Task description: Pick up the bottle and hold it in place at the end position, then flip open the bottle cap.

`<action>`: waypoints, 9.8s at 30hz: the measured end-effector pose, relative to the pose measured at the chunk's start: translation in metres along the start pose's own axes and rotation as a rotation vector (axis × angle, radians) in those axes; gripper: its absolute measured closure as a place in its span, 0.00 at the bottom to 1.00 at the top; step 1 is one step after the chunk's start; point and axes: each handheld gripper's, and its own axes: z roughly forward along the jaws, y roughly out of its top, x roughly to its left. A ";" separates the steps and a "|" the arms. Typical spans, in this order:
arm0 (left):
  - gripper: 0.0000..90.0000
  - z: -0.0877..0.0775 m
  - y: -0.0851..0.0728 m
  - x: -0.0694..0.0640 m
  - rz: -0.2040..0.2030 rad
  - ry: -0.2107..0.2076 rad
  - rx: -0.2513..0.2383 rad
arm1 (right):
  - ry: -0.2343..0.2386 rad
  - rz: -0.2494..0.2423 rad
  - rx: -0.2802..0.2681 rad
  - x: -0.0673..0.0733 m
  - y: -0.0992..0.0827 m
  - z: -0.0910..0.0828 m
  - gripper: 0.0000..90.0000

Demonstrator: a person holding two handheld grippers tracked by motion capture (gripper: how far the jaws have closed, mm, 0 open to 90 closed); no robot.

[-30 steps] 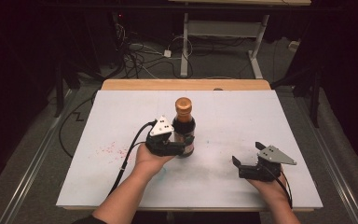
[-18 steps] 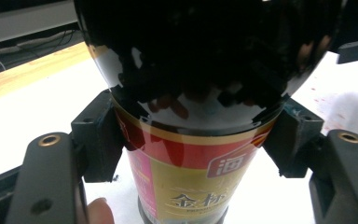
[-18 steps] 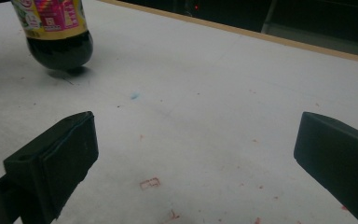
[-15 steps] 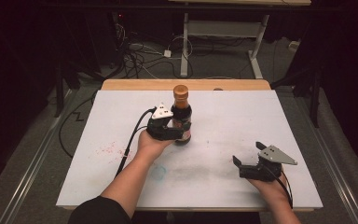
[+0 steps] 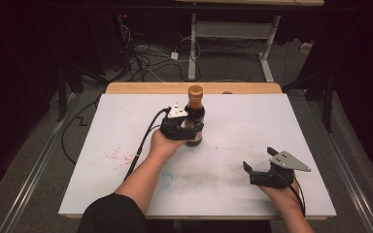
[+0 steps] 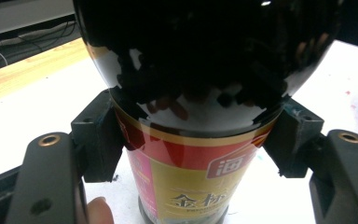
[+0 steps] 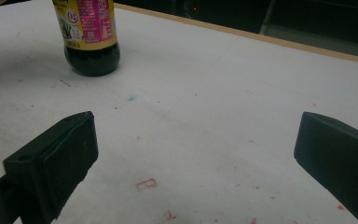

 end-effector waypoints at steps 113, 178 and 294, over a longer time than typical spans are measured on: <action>0.32 -0.008 -0.007 0.001 -0.010 -0.006 -0.056 | 0.188 -0.207 -0.043 0.066 0.205 0.080 1.00; 0.32 -0.005 -0.010 -0.002 0.028 0.023 -0.044 | 0.177 -0.187 -0.017 0.060 0.208 0.073 1.00; 0.32 -0.004 -0.012 -0.004 -0.039 0.026 -0.117 | 0.195 -0.214 -0.081 0.073 0.229 0.065 1.00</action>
